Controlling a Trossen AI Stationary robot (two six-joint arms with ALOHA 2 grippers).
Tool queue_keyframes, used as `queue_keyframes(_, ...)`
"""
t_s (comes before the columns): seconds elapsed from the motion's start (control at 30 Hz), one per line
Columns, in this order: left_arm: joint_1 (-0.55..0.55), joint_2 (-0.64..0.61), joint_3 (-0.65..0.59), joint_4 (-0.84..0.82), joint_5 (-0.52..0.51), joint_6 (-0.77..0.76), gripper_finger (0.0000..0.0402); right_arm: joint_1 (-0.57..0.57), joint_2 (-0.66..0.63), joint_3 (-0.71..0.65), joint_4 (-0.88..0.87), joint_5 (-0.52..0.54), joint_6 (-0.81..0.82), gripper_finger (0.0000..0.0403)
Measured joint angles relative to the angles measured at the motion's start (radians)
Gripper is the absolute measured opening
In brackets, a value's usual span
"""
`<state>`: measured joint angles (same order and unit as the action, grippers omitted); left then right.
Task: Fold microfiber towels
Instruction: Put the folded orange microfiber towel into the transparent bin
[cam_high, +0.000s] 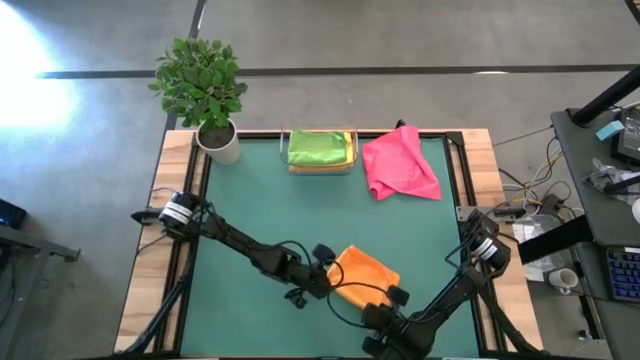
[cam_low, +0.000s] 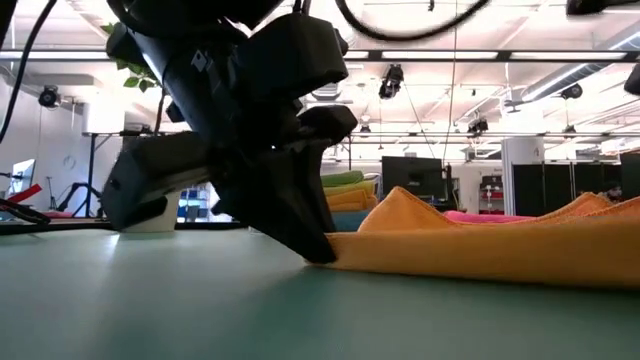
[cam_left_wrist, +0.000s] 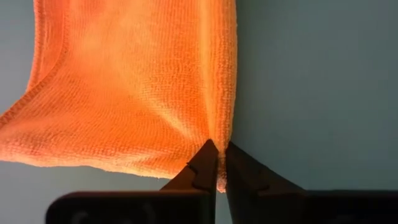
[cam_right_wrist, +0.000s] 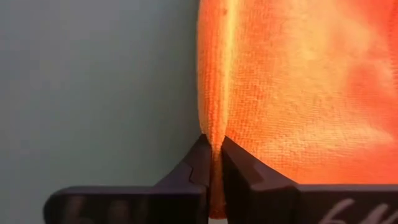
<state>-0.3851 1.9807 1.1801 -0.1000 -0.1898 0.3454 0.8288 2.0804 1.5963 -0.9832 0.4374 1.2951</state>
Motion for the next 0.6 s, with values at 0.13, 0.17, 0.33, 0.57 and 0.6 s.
queue_keyframes(0.13, 0.0, -0.033, 0.011, -0.059, 0.007, -0.002, 0.0002, 0.0, -0.029, 0.028, -0.012, 0.008, 0.03, 0.001)
queue_keyframes(0.17, 0.0, -0.042, 0.015, -0.072, 0.006, -0.002, 0.0002, -0.001, -0.037, 0.036, -0.012, 0.008, 0.03, 0.0009)
queue_keyframes(0.33, 0.0, -0.109, 0.014, -0.123, 0.006, 0.001, 0.0001, -0.018, -0.058, 0.095, -0.066, 0.01, 0.03, 0.0009)
queue_keyframes(0.57, 0.006, -0.253, 0.009, -0.253, -0.002, 0.002, 0.0001, -0.07, -0.06, 0.213, -0.178, 0.052, -0.022, 0.0009)
queue_keyframes(0.6, 0.008, -0.273, 0.007, -0.287, -0.002, 0.002, 0.0001, -0.082, -0.06, 0.23, -0.196, 0.065, -0.034, 0.0009)
